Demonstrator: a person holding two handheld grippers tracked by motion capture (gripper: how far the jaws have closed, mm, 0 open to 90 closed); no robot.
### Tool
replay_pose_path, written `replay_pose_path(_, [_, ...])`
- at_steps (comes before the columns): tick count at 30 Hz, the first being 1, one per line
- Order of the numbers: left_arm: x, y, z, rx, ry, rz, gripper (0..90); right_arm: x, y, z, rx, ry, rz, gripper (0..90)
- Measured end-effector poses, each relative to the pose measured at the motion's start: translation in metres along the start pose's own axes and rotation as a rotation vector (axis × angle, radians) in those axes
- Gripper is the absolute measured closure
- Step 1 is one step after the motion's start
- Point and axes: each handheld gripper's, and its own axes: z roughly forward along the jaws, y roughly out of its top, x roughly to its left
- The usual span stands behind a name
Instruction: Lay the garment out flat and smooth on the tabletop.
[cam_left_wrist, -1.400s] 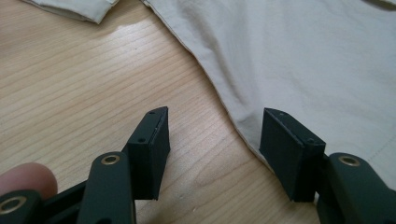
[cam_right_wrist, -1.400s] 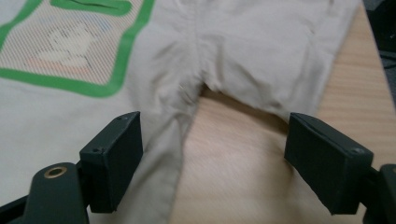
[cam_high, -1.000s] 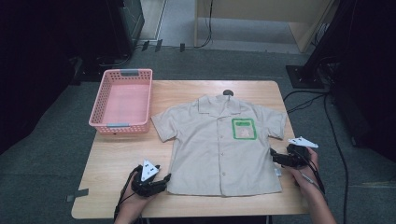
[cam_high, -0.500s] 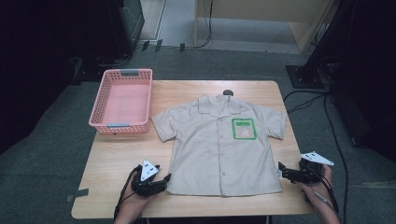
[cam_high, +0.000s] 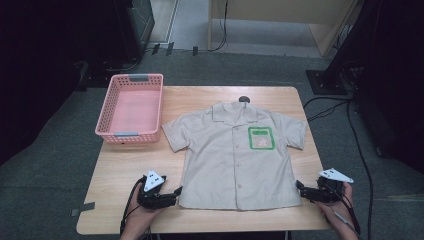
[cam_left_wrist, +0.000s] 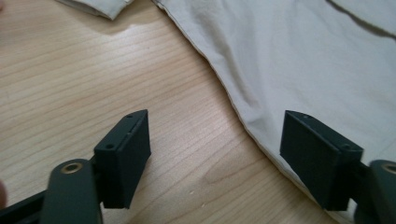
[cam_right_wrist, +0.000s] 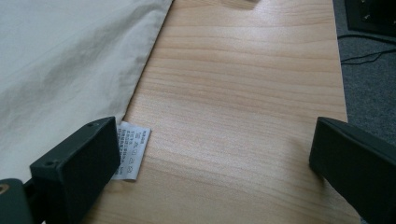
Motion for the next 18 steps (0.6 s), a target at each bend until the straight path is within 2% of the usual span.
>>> replay_pose_path(1, [0.001,0.0,-0.001,-0.001,0.003,-0.001,21.0,0.0,0.0,0.0,0.0,0.0,0.0,1.7])
replay_pose_path(4, [0.006,-0.002,-0.006,-0.007,0.056,0.008,20.7,0.0,0.0,0.0,0.001,-0.001,0.002,1.7])
replay_pose_path(11, [0.029,-0.005,-0.028,-0.066,0.162,-0.06,19.0,0.0,0.0,0.0,0.001,-0.002,0.002,1.7])
replay_pose_path(18, [0.049,-0.017,-0.036,-0.018,0.272,-0.099,19.0,-0.001,-0.001,-0.001,0.001,-0.002,0.004,1.7])
